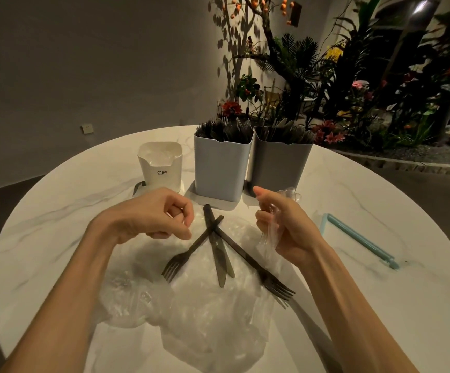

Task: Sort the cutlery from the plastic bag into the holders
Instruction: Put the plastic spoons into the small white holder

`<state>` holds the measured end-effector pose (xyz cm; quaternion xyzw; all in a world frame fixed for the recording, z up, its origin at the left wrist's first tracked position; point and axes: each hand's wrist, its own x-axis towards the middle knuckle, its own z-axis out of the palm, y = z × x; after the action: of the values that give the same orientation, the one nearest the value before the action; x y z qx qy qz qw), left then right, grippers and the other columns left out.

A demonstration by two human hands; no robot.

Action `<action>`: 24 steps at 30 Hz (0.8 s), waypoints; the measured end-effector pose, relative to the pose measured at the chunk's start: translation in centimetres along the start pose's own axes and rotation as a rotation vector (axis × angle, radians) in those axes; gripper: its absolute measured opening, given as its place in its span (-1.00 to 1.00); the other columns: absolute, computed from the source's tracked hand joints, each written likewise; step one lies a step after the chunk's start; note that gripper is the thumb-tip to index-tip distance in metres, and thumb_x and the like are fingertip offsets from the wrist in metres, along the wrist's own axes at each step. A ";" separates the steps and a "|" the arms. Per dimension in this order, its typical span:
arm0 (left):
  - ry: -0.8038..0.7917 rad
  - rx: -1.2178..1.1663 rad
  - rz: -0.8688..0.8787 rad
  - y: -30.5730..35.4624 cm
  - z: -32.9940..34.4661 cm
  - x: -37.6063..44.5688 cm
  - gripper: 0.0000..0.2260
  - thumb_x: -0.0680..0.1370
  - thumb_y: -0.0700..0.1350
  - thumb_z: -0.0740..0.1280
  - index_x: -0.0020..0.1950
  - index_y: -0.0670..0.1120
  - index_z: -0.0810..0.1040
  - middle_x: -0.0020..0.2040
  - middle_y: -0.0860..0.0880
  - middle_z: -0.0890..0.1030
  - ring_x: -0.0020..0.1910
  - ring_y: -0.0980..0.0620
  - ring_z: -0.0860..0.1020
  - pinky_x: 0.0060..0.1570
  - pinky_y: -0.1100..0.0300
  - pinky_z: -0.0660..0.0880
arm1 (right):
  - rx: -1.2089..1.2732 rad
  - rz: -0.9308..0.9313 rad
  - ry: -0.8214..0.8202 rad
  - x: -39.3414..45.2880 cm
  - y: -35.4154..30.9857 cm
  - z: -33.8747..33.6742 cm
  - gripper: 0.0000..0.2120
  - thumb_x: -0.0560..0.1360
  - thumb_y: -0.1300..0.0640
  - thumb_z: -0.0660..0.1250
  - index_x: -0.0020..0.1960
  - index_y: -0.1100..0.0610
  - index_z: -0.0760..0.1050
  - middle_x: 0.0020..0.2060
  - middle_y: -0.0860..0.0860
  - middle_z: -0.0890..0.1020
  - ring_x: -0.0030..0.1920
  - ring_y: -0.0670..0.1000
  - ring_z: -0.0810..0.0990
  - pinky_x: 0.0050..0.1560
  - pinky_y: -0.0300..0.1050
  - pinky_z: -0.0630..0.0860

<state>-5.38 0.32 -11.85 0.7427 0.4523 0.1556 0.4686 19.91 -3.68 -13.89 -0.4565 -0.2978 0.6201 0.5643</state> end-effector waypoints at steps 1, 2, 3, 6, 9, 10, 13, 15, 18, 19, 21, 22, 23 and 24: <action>-0.024 -0.003 0.012 0.1 0.1 0.0 -0.83 0.42 -0.41 0.47 -0.24 -0.17 0.59 -0.41 -0.15 0.42 -0.45 0.03 0.40 -0.46 0.24 0.36 | -0.005 0.005 -0.016 0.0 0.1 0.2 -0.91 0.52 0.17 0.44 -0.07 0.17 0.56 -0.33 0.02 0.44 -0.49 -0.13 0.36 -0.49 -0.32 0.36; -0.029 0.003 0.018 0.1 0.3 0.1 -0.83 0.42 -0.42 0.45 -0.22 -0.18 0.58 -0.40 -0.16 0.42 -0.45 0.02 0.42 -0.45 0.22 0.39 | 0.004 0.013 -0.042 0.0 0.1 0.3 -0.90 0.54 0.19 0.42 -0.05 0.18 0.52 -0.34 0.01 0.42 -0.50 -0.14 0.32 -0.53 -0.34 0.32; -0.015 0.016 0.013 0.0 0.4 0.2 -0.83 0.42 -0.42 0.45 -0.20 -0.18 0.58 -0.39 -0.16 0.43 -0.45 0.01 0.43 -0.44 0.22 0.41 | 0.015 0.030 -0.068 -0.1 0.2 0.3 -0.87 0.54 0.19 0.42 -0.02 0.18 0.48 -0.34 0.00 0.40 -0.49 -0.15 0.28 -0.55 -0.36 0.28; 0.076 0.099 -0.030 -0.5 0.4 0.8 -0.85 0.42 -0.30 0.52 -0.13 -0.09 0.63 -0.39 -0.08 0.43 -0.40 0.07 0.42 -0.28 0.21 0.51 | 0.038 0.108 -0.162 -0.2 0.3 0.3 -0.74 0.53 0.15 0.42 0.16 0.24 0.51 -0.29 0.00 0.39 -0.48 -0.15 0.25 -0.57 -0.39 0.25; 0.099 0.182 -0.095 -1.0 0.6 1.0 -0.78 0.40 -0.06 0.61 -0.02 0.02 0.68 -0.40 0.02 0.45 -0.37 0.12 0.43 0.06 -0.01 0.54 | 0.045 0.192 -0.268 -0.2 0.7 0.3 -0.73 0.60 0.06 0.35 0.13 0.27 0.53 -0.27 0.00 0.40 -0.49 -0.16 0.26 -0.55 -0.41 0.26; 0.104 0.195 -0.121 -1.0 0.8 1.2 -0.74 0.38 0.01 0.62 0.01 0.04 0.67 -0.39 0.03 0.46 -0.34 0.11 0.45 0.08 -0.04 0.54 | 0.032 0.211 -0.287 -0.2 0.8 0.4 -0.75 0.60 0.04 0.35 0.07 0.24 0.51 -0.26 0.00 0.42 -0.49 -0.16 0.27 -0.55 -0.41 0.27; 0.186 0.250 -0.201 -0.9 1.6 1.8 -0.59 0.32 0.22 0.59 0.03 0.05 0.62 -0.25 0.04 0.53 -0.21 0.09 0.53 -0.15 0.09 0.52 | -0.010 0.234 -0.282 -0.2 1.2 0.9 -0.78 0.60 0.02 0.35 -0.05 0.17 0.44 -0.28 0.02 0.47 -0.49 -0.16 0.27 -0.56 -0.40 0.28; 0.213 0.344 -0.244 -0.9 2.2 2.3 -0.52 0.31 0.30 0.56 0.00 -0.01 0.61 -0.15 0.06 0.57 -0.14 0.12 0.54 -0.16 0.17 0.49 | -0.031 0.220 -0.269 -0.2 1.3 1.1 -0.77 0.60 0.01 0.34 -0.07 0.14 0.39 -0.36 -0.02 0.42 -0.48 -0.16 0.25 -0.56 -0.38 0.25; 0.191 0.328 -0.250 -1.2 3.0 3.1 -0.65 0.37 0.18 0.58 -0.11 -0.07 0.67 -0.20 0.03 0.65 -0.18 0.10 0.57 -0.17 0.18 0.50 | -0.014 0.166 -0.265 -0.2 1.5 1.3 -0.75 0.60 0.00 0.34 -0.10 0.12 0.36 -0.43 -0.06 0.28 -0.50 -0.15 0.24 -0.53 -0.34 0.27; 0.179 0.282 -0.251 -1.2 3.0 3.1 -0.72 0.39 0.11 0.58 -0.15 -0.09 0.69 -0.25 0.01 0.66 -0.23 0.08 0.57 -0.19 0.17 0.51 | -0.006 0.143 -0.256 -0.2 1.6 1.4 -0.75 0.60 0.00 0.34 -0.08 0.13 0.36 -0.43 -0.05 0.28 -0.50 -0.14 0.27 -0.49 -0.31 0.35; 0.175 0.210 -0.252 -1.1 2.9 3.0 -0.80 0.42 0.02 0.58 -0.20 -0.10 0.70 -0.33 0.00 0.65 -0.28 0.08 0.55 -0.26 0.19 0.48 | 0.004 0.087 -0.222 -0.2 1.7 1.7 -0.75 0.60 0.00 0.35 0.02 0.17 0.39 -0.42 -0.02 0.33 -0.48 -0.12 0.35 -0.40 -0.24 0.51; 0.196 0.178 -0.240 -1.0 2.8 2.9 -0.82 0.43 -0.02 0.58 -0.21 -0.10 0.70 -0.34 0.00 0.64 -0.29 0.08 0.55 -0.28 0.22 0.46 | 0.010 0.063 -0.204 -0.2 1.8 1.7 -0.74 0.59 -0.01 0.36 0.08 0.17 0.42 -0.40 -0.01 0.36 -0.47 -0.12 0.37 -0.41 -0.24 0.52; 0.233 0.139 -0.211 -1.0 2.7 2.8 -0.85 0.44 -0.04 0.57 -0.21 -0.10 0.71 -0.32 -0.01 0.65 -0.28 0.09 0.55 -0.30 0.25 0.45 | 0.018 0.045 -0.195 -0.3 1.7 1.8 -0.71 0.58 -0.03 0.36 0.13 0.17 0.44 -0.39 -0.01 0.39 -0.47 -0.13 0.36 -0.46 -0.29 0.45; 0.281 0.089 -0.160 -0.7 2.8 2.7 -0.87 0.45 -0.06 0.56 -0.19 -0.10 0.71 -0.27 -0.02 0.66 -0.27 0.09 0.56 -0.30 0.26 0.45 | 0.024 0.026 -0.194 -0.2 1.7 1.7 -0.69 0.58 -0.05 0.35 0.15 0.17 0.46 -0.38 -0.01 0.40 -0.48 -0.14 0.32 -0.52 -0.35 0.34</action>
<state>-2.46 1.11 -14.42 0.6952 0.5776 0.2001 0.3783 17.61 -3.98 -14.61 -0.3913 -0.3377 0.6721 0.5303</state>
